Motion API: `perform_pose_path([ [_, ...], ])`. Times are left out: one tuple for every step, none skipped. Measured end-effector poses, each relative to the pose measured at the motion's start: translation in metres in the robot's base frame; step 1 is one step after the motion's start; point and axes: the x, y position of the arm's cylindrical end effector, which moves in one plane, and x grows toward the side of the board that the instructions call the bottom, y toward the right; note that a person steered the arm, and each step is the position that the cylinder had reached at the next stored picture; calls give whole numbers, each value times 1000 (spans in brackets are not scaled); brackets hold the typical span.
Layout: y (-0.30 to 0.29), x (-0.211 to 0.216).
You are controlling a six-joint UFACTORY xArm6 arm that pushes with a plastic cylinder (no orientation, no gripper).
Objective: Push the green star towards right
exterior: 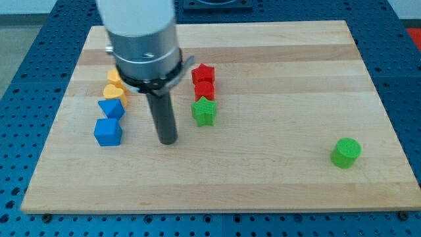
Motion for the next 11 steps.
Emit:
perform_pose_path([
  [-8, -36],
  [-7, -35],
  [33, -40],
  [54, -41],
  [95, -51],
  [129, -64],
  [148, -76],
  [147, -76],
  [127, -76],
  [161, -66],
  [224, -42],
])
